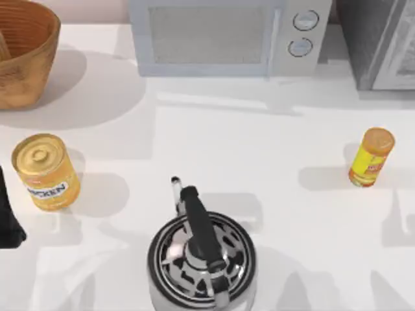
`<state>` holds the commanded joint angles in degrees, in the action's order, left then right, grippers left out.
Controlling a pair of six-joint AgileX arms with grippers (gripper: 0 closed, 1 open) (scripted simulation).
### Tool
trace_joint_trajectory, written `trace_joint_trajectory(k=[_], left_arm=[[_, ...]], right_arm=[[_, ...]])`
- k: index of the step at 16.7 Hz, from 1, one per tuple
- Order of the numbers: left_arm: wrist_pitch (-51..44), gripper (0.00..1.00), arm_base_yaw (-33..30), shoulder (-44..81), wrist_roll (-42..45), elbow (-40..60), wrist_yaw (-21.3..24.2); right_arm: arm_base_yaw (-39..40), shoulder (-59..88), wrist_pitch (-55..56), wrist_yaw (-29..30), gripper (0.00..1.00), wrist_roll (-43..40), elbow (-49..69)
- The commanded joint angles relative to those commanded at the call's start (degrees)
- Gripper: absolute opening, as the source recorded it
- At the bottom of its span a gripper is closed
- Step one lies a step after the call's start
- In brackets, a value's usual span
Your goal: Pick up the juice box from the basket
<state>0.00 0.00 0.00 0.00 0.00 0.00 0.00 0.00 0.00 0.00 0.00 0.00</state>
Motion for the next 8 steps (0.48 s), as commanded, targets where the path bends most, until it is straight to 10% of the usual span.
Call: trace_joint_trajectory(k=[8], left_arm=[[7.32,1.00,0.88,12.60,0.13,5.46,2.96]], right_arm=[[0.00,0.00,0.00,0.00,1.00,0.00,0.00]])
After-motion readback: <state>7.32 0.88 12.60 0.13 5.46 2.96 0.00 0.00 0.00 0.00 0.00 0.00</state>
